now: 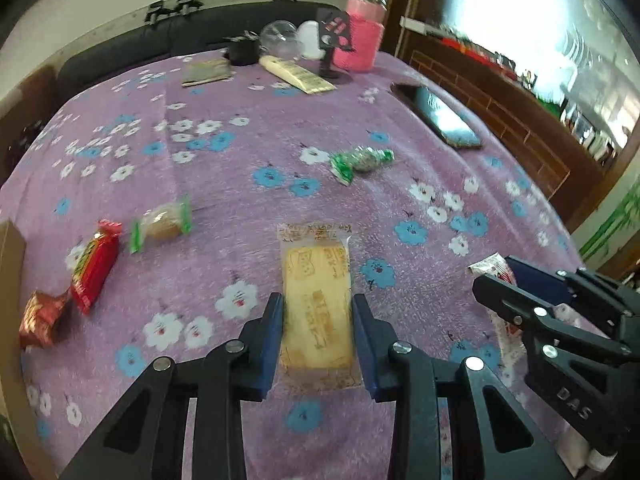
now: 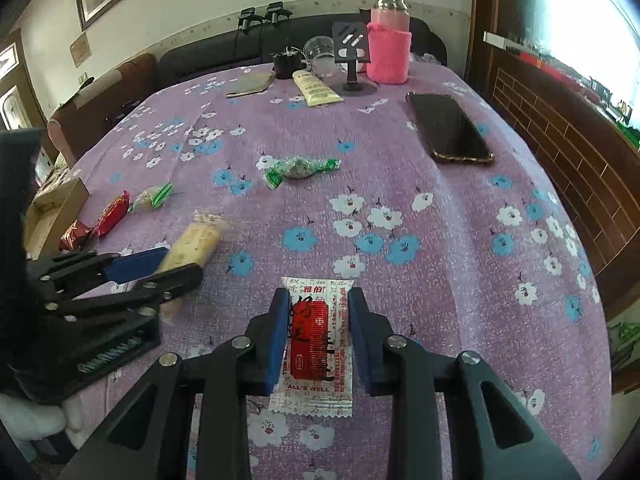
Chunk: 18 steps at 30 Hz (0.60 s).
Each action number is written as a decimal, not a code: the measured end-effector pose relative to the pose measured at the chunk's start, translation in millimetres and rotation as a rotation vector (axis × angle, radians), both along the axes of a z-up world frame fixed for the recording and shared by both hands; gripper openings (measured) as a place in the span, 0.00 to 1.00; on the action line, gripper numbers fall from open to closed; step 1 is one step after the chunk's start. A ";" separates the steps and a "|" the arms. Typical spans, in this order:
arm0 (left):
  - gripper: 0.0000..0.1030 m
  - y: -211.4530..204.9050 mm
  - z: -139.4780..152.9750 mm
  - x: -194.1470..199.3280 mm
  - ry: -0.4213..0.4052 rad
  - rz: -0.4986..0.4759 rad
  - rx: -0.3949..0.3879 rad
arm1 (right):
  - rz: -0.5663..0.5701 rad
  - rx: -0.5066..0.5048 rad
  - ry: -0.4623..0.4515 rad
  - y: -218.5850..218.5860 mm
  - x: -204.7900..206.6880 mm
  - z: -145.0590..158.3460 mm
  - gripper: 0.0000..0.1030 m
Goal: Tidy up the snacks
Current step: 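Grasp the red-and-white sachet with the right tool while the left tool grasps the wafer, then carry the sachet and wafer over the cardboard tray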
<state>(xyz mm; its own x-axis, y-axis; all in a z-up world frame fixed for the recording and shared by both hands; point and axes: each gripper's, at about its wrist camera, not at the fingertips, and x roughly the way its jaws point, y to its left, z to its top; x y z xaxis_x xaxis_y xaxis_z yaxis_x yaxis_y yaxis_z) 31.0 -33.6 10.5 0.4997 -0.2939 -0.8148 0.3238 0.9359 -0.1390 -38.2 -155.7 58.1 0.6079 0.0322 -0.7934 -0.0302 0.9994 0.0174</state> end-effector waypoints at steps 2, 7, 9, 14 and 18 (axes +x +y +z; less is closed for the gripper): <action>0.34 8.7 7.3 -7.1 -0.014 0.015 -0.024 | 0.002 -0.014 -0.005 2.6 -1.3 1.5 0.28; 0.34 25.4 26.3 -24.9 -0.044 0.039 -0.076 | 0.017 -0.046 -0.023 14.7 -5.5 7.1 0.28; 0.34 31.6 33.6 -31.1 -0.059 0.047 -0.091 | 0.027 -0.063 -0.033 21.9 -7.9 10.2 0.28; 0.34 50.2 46.5 -45.5 -0.091 0.072 -0.123 | 0.058 -0.101 -0.056 40.4 -13.1 18.3 0.28; 0.34 70.0 54.7 -58.0 -0.118 0.106 -0.138 | 0.088 -0.131 -0.074 58.0 -17.5 24.3 0.28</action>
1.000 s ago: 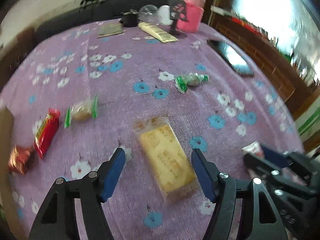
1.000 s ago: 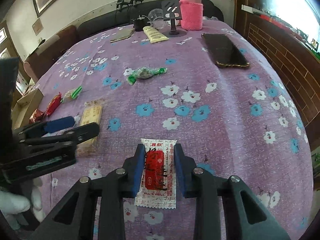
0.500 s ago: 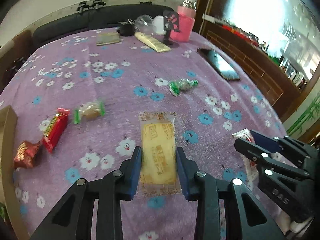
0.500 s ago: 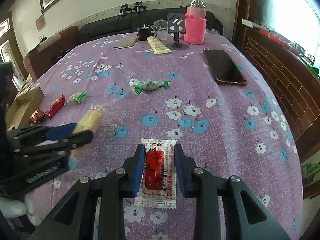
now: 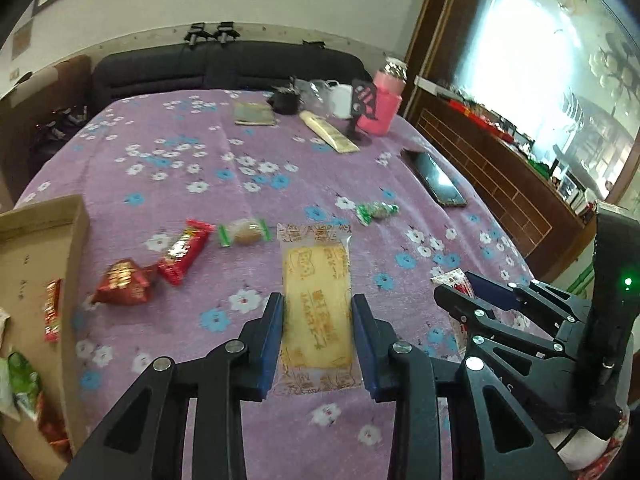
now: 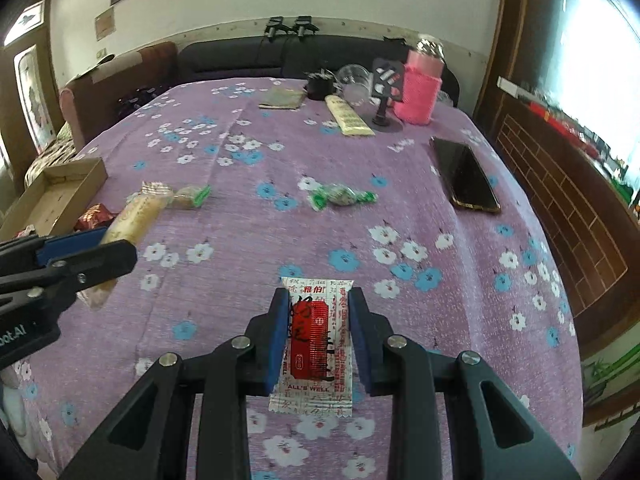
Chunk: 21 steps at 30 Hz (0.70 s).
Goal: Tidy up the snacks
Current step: 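Carry the sachet and wafer over the cardboard tray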
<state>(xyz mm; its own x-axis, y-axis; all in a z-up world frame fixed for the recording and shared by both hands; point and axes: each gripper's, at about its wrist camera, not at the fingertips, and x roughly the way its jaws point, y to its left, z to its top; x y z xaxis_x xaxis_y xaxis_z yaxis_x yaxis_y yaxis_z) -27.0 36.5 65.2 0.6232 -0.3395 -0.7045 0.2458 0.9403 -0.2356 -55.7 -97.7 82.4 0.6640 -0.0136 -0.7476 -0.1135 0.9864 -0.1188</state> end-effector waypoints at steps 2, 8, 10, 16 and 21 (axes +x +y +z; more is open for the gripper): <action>0.34 9.7 1.9 -3.9 -0.006 0.017 -0.008 | 0.016 -0.014 -0.003 9.2 -1.0 2.2 0.28; 0.34 56.2 4.0 -16.7 -0.017 0.105 -0.050 | 0.086 -0.066 -0.016 47.1 -3.3 8.4 0.28; 0.34 74.2 3.7 -20.3 -0.019 0.137 -0.066 | 0.115 -0.083 -0.018 63.4 -3.2 10.2 0.28; 0.34 126.2 -1.0 -29.4 -0.022 0.234 -0.113 | 0.205 -0.135 -0.026 118.2 -3.9 13.0 0.28; 0.34 171.8 -7.2 -38.1 -0.024 0.317 -0.147 | 0.281 -0.153 -0.028 164.7 -1.4 16.4 0.28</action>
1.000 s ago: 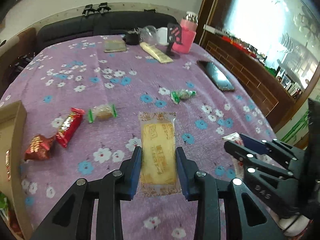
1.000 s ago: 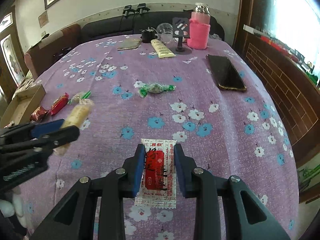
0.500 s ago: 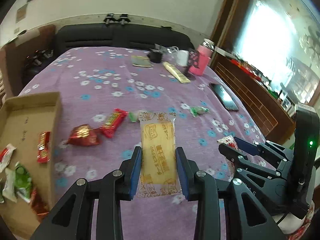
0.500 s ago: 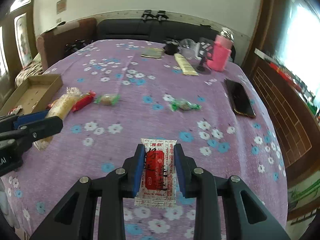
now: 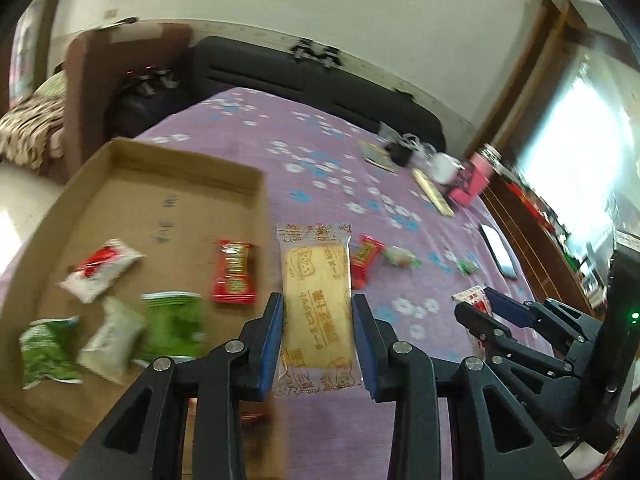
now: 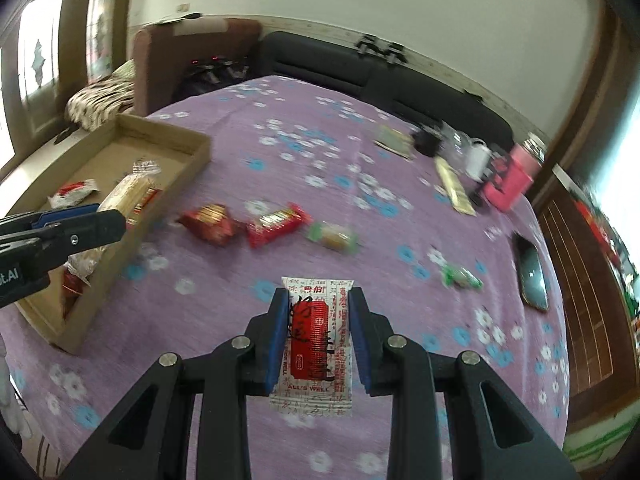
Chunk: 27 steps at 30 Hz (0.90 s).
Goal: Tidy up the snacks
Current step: 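Carry the sachet and wafer over the cardboard tray, then open both tools to drop the sachet and wafer into the tray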
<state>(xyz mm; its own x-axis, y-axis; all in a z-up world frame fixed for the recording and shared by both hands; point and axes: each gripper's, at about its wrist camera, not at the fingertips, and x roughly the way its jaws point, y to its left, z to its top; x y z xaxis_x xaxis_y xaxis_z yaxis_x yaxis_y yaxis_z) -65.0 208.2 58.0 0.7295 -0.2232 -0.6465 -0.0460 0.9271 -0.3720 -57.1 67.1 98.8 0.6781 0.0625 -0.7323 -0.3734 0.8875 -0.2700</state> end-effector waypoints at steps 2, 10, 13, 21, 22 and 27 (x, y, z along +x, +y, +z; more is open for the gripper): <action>0.34 20.7 -2.7 -3.5 0.002 0.041 -0.013 | 0.028 0.004 0.002 15.7 0.9 1.7 0.28; 0.34 91.5 -11.1 -7.9 0.026 0.174 -0.014 | 0.168 0.119 0.104 84.7 19.8 1.8 0.28; 0.34 103.5 -12.0 0.9 0.039 0.184 0.007 | 0.208 0.191 0.155 106.4 35.0 -2.2 0.28; 0.34 128.0 -24.8 39.3 0.107 0.192 0.011 | 0.234 0.275 0.239 148.8 65.5 -19.8 0.28; 0.35 129.7 -25.9 41.6 0.115 0.191 0.002 | 0.232 0.274 0.246 153.1 68.7 -22.9 0.28; 0.35 136.3 -31.1 46.1 0.137 0.201 -0.009 | 0.217 0.275 0.279 164.9 82.0 -36.1 0.28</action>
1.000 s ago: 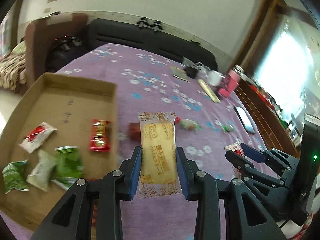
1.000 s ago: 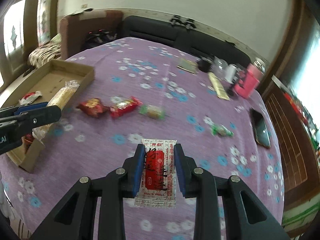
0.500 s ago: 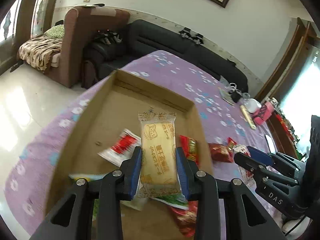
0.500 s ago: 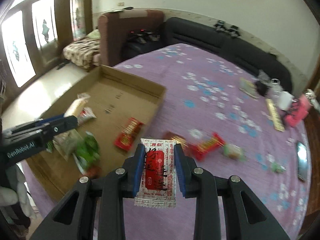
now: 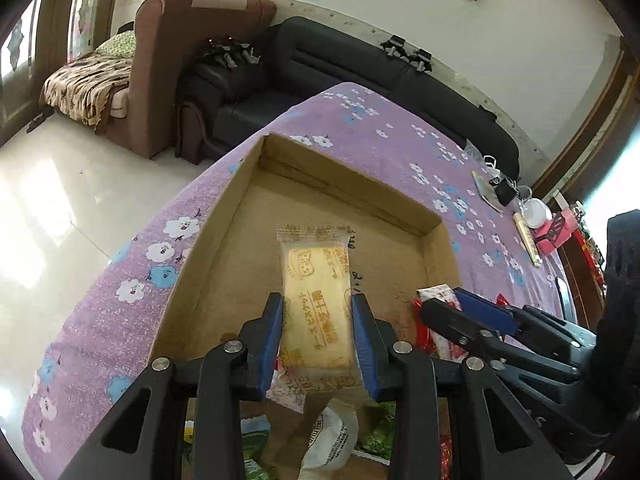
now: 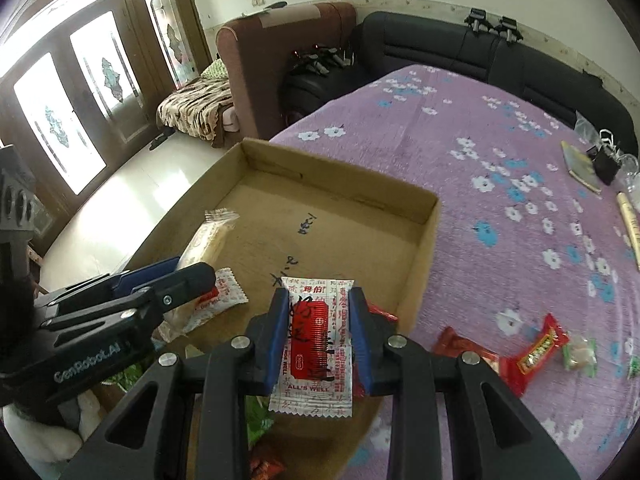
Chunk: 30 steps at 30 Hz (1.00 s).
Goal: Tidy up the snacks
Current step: 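Open both tools to drop the sachet and wafer into the tray, then move both tools back toward the red snacks on the tablecloth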
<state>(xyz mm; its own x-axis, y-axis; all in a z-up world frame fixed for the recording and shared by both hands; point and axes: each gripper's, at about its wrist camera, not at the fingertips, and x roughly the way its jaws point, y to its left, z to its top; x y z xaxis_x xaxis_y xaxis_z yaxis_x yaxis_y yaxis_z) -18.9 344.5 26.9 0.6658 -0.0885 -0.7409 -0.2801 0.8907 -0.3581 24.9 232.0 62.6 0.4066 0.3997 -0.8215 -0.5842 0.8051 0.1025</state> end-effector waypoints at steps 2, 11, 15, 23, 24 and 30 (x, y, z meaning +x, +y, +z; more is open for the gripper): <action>0.37 1.2 -0.1 -1.7 -0.004 0.008 -0.009 | -0.004 -0.001 0.003 1.5 3.3 -2.5 0.29; 0.61 -1.9 14.8 -17.7 -0.065 0.004 -0.064 | -0.036 0.068 -0.013 -21.4 -2.4 17.9 0.43; 0.67 -15.6 28.1 -24.8 -0.099 -0.025 -0.080 | -0.087 0.075 -0.047 -63.5 -1.4 32.3 0.47; 0.72 -70.9 42.0 -19.7 -0.106 -0.145 -0.081 | -0.297 0.078 -0.056 -186.3 13.6 38.0 0.49; 0.72 -77.8 42.2 -18.5 -0.104 -0.160 -0.079 | -0.328 0.081 -0.050 -202.9 15.4 36.1 0.48; 0.73 -132.2 33.5 -2.8 -0.059 -0.270 -0.056 | -0.424 0.140 0.037 -260.7 21.6 14.1 0.48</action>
<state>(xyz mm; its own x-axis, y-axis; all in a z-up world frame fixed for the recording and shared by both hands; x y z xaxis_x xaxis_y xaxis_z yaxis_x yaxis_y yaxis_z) -21.6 212.4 60.4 0.6546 -0.3087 -0.6901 -0.0123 0.9084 -0.4179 46.5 -28.7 76.7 0.5299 0.3125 -0.7884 -0.1995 0.9495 0.2422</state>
